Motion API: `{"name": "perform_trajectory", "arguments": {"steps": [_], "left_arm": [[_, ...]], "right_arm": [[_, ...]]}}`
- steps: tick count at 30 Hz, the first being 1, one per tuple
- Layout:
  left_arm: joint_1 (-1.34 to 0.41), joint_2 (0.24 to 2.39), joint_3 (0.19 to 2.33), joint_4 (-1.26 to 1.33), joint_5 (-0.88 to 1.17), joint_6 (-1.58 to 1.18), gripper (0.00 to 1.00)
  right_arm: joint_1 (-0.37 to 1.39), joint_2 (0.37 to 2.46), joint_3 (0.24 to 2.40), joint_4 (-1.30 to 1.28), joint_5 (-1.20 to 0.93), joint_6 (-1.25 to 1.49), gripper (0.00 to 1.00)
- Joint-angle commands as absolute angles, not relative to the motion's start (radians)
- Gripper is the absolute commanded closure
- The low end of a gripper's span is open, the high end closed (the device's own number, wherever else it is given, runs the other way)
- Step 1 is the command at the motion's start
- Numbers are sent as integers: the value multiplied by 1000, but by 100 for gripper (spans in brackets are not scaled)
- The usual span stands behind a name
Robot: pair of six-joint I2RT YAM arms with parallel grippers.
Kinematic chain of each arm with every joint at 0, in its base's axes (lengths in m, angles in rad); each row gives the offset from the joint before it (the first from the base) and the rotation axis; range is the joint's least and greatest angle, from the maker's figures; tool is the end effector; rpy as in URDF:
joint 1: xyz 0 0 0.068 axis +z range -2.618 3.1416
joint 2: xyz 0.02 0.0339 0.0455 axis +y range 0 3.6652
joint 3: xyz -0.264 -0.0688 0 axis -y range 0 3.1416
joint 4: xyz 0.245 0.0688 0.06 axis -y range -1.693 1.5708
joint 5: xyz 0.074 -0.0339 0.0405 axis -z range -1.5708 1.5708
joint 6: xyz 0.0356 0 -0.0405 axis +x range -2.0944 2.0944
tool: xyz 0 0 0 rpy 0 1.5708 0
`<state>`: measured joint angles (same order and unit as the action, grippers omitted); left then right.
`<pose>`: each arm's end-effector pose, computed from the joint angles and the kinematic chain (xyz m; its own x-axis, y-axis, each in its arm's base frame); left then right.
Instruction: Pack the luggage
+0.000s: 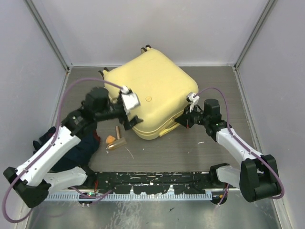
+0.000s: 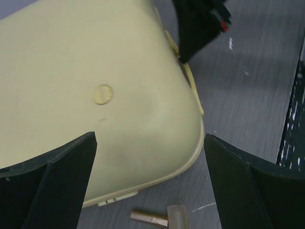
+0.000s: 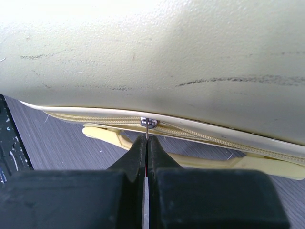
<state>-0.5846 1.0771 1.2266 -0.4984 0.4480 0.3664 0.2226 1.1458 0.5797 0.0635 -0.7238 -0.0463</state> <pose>0.1816 -0.1386 0.4055 0.0336 0.3649 -0.9304 0.8835 0.4244 0.1984 0.2272 0.0756 0.2248 -0.4355 -0.1341 -0.8902 -0.7524 0.5971 0.2781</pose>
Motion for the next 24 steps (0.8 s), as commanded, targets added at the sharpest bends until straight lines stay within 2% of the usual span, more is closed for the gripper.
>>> {"name": "perform_trajectory", "arguments": {"steps": [1, 5, 6, 12, 20, 24], "left_arm": [[-848, 1024, 1105, -427, 261, 574, 6], [-1051, 1060, 1073, -411, 195, 599, 12], [-1099, 1076, 1067, -400, 165, 615, 16], [-1341, 1220, 990, -226, -97, 789, 21], [-1434, 1477, 884, 115, -418, 967, 27], [-1433, 1562, 839, 303, -512, 1047, 32]], "right_arm": [[230, 1160, 629, 167, -733, -19, 100], [231, 1158, 621, 147, -744, -27, 100], [231, 1158, 620, 147, -745, -25, 99], [231, 1165, 632, 152, -744, -5, 100], [230, 1161, 638, 158, -742, 0, 100], [230, 1142, 633, 146, -735, -4, 100]]}}
